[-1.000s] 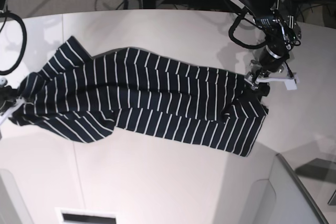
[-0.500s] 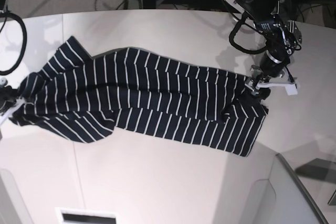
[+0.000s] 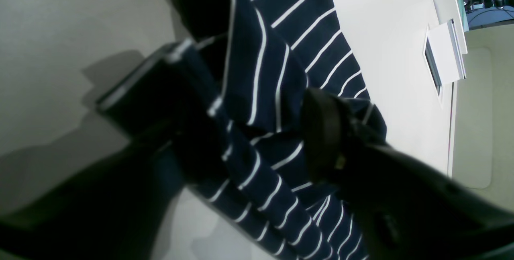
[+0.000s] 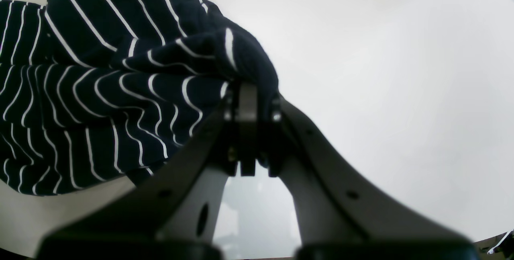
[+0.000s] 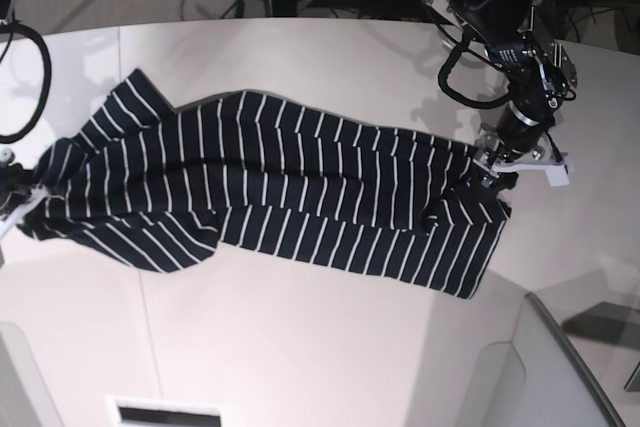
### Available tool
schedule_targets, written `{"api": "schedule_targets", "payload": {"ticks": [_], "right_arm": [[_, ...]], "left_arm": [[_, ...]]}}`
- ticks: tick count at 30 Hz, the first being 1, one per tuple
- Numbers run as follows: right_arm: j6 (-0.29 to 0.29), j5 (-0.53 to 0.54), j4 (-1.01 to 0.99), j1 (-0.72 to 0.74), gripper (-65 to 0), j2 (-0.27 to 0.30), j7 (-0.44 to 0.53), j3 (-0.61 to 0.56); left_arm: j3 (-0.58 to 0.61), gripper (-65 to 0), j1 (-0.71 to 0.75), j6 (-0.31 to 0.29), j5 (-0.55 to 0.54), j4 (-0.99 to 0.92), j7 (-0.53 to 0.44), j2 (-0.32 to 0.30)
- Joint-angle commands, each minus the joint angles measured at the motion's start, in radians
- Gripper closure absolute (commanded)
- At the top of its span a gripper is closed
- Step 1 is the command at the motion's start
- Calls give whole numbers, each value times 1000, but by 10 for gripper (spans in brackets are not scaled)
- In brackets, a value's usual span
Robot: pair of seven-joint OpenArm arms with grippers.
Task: Layout the t-shirt on the table in an organized manner, then fold the t-shirt properly
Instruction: 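Lower the left gripper onto the shirt end and pinch the fabric, then lift the shirt with both grippers and pull the ends apart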
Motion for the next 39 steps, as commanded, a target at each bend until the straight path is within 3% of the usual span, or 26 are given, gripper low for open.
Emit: {"api": "schedule_targets", "payload": {"ticks": [1, 7, 14, 18, 24, 31, 39], "right_arm": [[2, 0, 14, 13, 0, 18, 21, 4], [2, 0, 14, 13, 0, 18, 21, 4], [2, 0, 14, 12, 0, 18, 21, 4], [2, 0, 14, 12, 0, 18, 21, 4], [2, 3, 48, -16, 0, 18, 23, 14], [2, 3, 99, -45, 0, 3, 14, 130], [3, 5, 103, 18, 0, 43, 11, 132]], "left_arm": [[1, -303, -11, -7, -16, 13, -12, -5], [1, -247, -10, -7, -12, 13, -12, -7], [3, 0, -10, -6, -10, -39, -12, -31], [3, 0, -13, -6, -18, -126, -12, -74], [8, 0, -7, -6, -15, -20, 0, -88], [46, 0, -18, -9, -21, 207, 157, -148], [67, 0, -51, -10, -23, 396, 246, -165]]}}
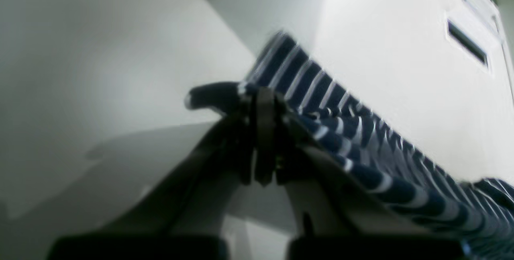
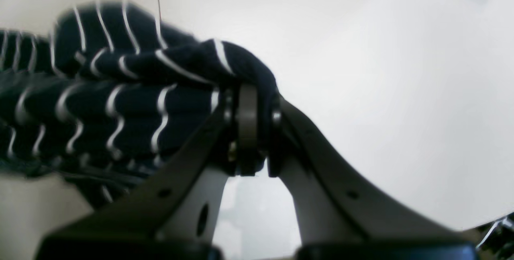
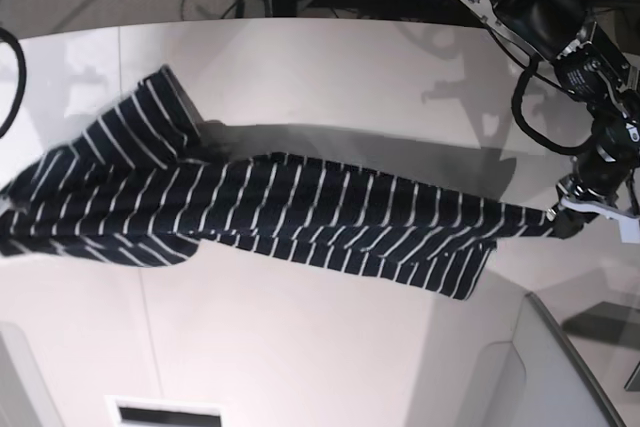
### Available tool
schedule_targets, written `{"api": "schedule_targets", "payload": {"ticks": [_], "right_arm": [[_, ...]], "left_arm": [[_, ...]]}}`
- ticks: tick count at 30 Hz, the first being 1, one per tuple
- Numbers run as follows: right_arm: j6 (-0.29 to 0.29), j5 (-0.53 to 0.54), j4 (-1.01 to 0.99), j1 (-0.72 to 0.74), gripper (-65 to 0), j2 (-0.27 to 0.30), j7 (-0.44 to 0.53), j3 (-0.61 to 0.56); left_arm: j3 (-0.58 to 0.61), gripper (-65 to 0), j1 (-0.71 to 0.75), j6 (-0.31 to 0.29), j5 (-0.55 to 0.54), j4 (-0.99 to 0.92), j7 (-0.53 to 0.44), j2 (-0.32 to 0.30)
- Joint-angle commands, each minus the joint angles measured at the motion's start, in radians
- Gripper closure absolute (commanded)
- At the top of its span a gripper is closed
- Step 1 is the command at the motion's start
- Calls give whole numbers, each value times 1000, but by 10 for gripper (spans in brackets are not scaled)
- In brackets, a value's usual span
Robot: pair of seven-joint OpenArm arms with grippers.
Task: Layout the t-shirt on the table in an organized manner, then fold the t-shirt properly
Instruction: 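Lift the shirt with both grippers and pull the ends apart, then swing the lifted shirt across the table with both grippers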
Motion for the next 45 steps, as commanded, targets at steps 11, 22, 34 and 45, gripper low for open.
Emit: {"api": "schedule_targets", "payload": {"ticks": [11, 22, 34, 45], "right_arm": [[85, -11, -496, 270, 0, 25, 233, -339], [82, -6, -1058, 572, -314, 1, 394, -692], [88, 350, -335, -123, -476, -161, 196, -3], [145, 342, -376, -209, -467, -285, 190, -11]], "left_arm": [[1, 0, 64, -3, -16, -35, -23, -9], [1, 0, 116, -3, -16, -35, -25, -9], [1, 0, 119, -3, -15, -30, -25, -12], [1, 0, 119, -3, -10, -32, -25, -17]]}}
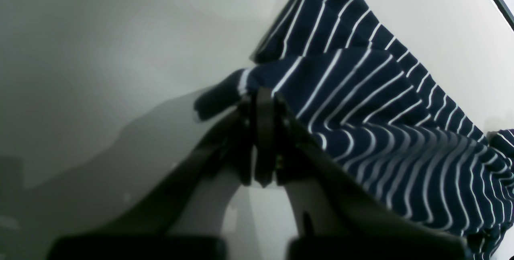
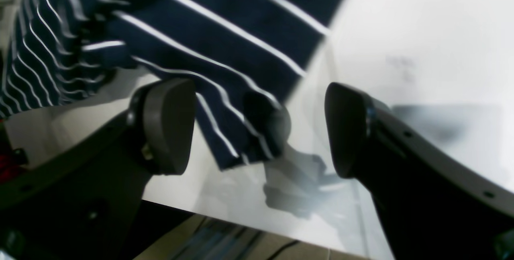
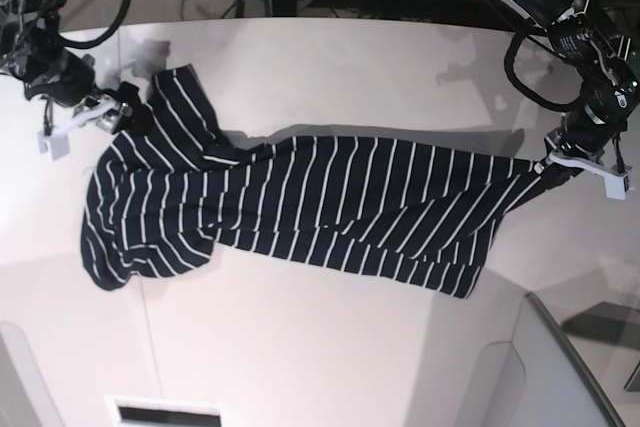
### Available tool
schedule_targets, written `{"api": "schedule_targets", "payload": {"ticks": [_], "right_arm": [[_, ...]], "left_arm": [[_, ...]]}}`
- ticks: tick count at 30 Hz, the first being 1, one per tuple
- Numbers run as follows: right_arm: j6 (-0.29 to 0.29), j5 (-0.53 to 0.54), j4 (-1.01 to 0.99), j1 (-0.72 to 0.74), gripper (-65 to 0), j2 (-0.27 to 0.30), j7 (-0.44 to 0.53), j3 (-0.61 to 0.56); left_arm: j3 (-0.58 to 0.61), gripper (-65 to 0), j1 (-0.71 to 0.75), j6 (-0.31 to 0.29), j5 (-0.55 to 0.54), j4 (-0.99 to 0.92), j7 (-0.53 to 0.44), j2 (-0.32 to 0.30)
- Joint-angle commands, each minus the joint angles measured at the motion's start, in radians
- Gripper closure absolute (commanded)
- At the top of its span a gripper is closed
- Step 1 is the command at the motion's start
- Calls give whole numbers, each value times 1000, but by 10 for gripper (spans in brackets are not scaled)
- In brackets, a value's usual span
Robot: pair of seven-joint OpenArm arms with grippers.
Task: Layout the t-shirt on the table in an organized manner, then fold the t-shirt properly
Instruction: 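Swing the lifted shirt across the table with both grippers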
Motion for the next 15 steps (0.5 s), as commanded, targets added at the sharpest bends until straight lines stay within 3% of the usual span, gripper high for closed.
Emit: {"api": "schedule_targets", "payload": {"ticks": [1, 8, 12, 15], "right_arm": [[9, 9, 6, -9, -467, 7, 11, 3], [29, 9, 4, -32, -461, -18, 19, -64], [32, 9, -31, -34, -372, -22, 20, -86], [33, 9, -82, -31, -366, -19, 60, -86]], "left_arm": [[-1, 0, -12, -6, -14, 18, -17, -13], [-1, 0, -12, -6, -13, 18, -17, -20], [-1, 0, -12, -6, -13, 18, -17, -20], [-2, 0, -10, -6, -13, 18, -17, -22]]}}
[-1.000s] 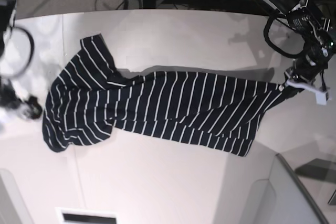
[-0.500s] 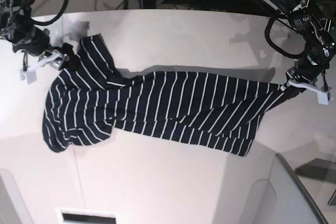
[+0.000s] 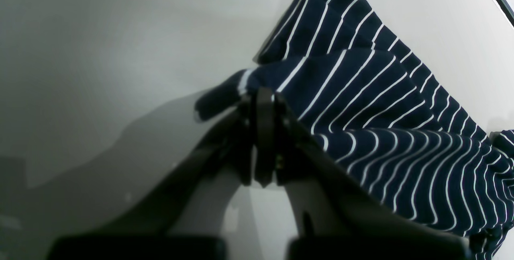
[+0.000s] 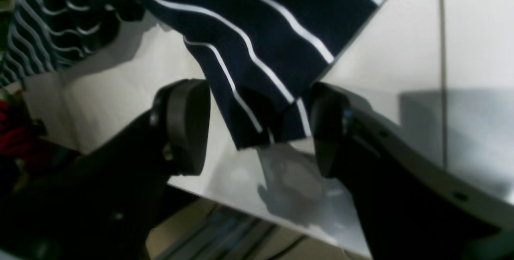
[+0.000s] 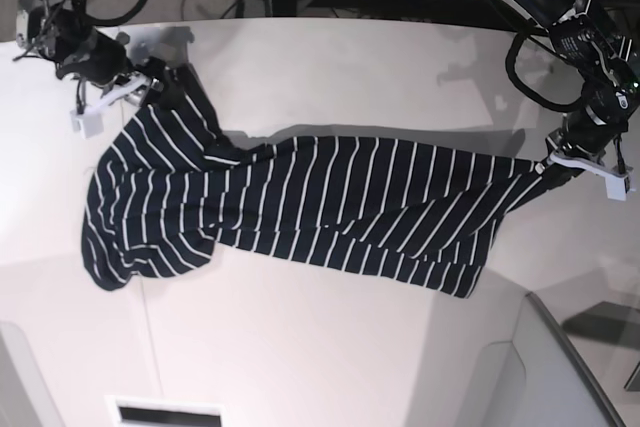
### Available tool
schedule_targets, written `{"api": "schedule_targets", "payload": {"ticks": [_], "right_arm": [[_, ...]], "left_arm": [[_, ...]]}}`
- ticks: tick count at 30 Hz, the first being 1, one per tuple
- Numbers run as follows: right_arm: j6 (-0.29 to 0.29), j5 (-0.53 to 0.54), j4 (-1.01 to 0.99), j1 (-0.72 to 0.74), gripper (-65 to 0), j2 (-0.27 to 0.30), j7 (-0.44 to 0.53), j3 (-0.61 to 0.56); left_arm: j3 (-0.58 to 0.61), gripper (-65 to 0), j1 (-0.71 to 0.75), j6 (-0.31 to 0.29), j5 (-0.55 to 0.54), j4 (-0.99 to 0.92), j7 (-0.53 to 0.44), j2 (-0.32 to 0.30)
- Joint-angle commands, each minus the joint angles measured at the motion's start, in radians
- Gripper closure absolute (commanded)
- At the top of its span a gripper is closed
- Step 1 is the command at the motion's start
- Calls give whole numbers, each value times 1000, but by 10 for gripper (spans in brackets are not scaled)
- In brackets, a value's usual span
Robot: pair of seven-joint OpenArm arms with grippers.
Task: Layout the t-shirt on the table in an organized manner, then fold the t-shirt properly
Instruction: 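Swing the lifted shirt across the table with both grippers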
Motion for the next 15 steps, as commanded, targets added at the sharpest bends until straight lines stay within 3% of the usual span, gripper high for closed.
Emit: {"api": "schedule_targets", "payload": {"ticks": [1, 8, 15], "right_arm": [[-5, -7, -3, 5, -366, 9, 8, 1], [-5, -6, 55, -35, -366, 12, 19, 9], [-3, -7, -29, 5, -366, 12, 25, 3]], "left_arm": [[-2, 0, -10, -6, -14, 18, -17, -17], [-2, 0, -10, -6, -14, 13, -17, -22], [-2, 0, -10, -6, -16, 10, -17, -22]]}}
